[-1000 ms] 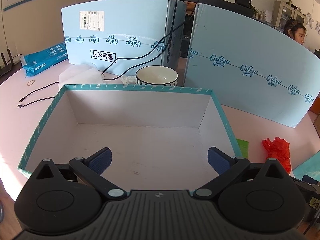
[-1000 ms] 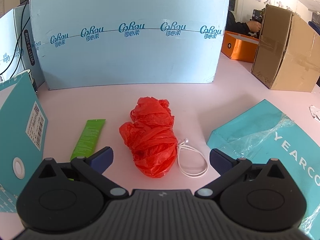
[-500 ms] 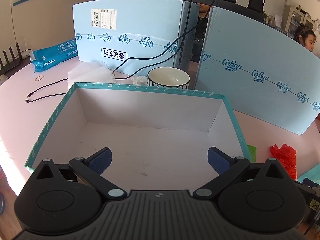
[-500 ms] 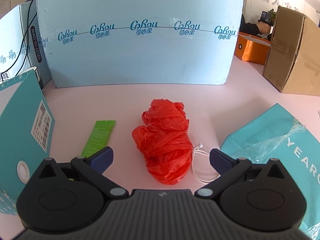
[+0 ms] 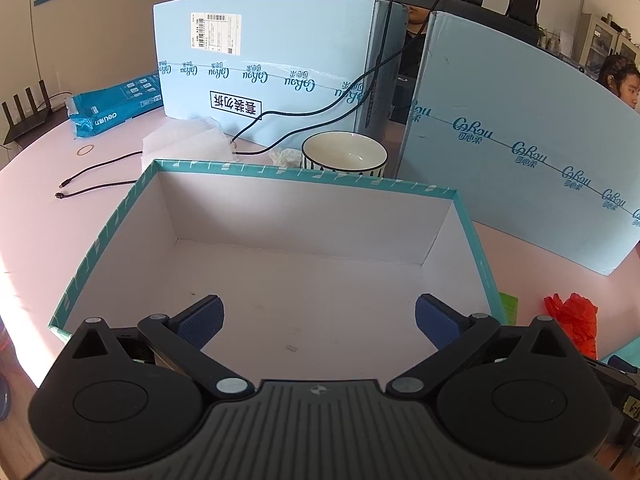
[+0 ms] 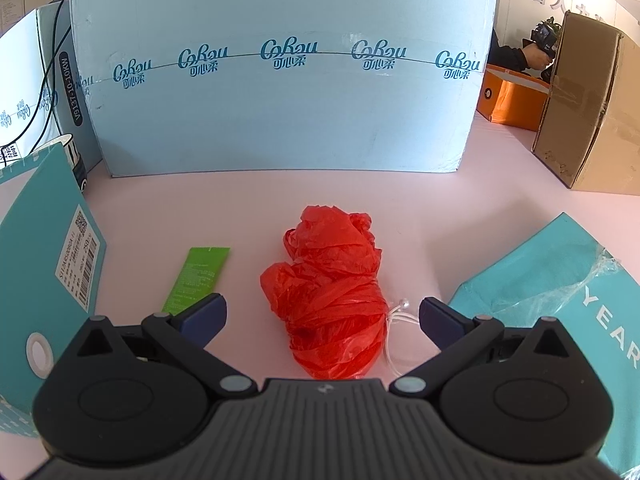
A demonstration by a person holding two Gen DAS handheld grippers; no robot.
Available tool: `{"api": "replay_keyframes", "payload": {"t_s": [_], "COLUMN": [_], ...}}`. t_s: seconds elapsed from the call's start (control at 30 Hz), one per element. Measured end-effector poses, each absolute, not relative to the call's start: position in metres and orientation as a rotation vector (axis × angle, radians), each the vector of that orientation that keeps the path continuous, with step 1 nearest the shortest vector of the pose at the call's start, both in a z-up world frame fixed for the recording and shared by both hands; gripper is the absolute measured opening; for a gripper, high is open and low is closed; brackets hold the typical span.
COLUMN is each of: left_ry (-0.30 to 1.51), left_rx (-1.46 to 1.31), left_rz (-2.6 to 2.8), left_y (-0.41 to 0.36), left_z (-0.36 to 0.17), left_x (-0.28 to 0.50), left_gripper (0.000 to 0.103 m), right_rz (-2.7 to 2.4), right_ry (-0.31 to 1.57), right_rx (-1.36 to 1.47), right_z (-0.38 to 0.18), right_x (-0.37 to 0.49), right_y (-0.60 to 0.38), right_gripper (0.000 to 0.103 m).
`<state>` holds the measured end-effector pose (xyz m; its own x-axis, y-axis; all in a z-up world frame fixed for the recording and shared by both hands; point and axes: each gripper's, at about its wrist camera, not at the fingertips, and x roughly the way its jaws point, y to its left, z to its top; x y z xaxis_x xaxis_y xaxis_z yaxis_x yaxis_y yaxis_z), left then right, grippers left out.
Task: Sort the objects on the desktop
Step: 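Move the right tool toward the red plastic bag bundle, then position the right tool fingers around the red plastic bag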
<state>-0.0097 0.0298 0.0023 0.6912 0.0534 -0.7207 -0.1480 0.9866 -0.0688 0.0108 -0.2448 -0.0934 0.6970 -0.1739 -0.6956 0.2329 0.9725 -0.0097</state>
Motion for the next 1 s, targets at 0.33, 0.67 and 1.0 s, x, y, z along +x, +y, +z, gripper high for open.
{"api": "replay_keyframes", "payload": {"t_s": [0.33,0.67,1.0], "left_ry": [0.809,0.803,0.804], "left_rx": [-0.143,-0.163,-0.173], "left_rz": [0.135,0.161,0.176], "left_y": [0.030,0.033,0.032], "left_z": [0.001,0.002,0.002], "left_x": [-0.009,-0.009,-0.007], "left_gripper": [0.102,0.102,0.102], "right_rz": [-0.204,-0.183,-0.159], "right_ry": [0.771,0.767,0.762], "right_rx": [0.074,0.069,0.047], "right_z": [-0.095,-0.095,-0.096], "right_x": [0.016,0.021,0.028], "right_y": [-0.246,-0.246,-0.244], "right_gripper": [0.103,0.103,0.103]}}
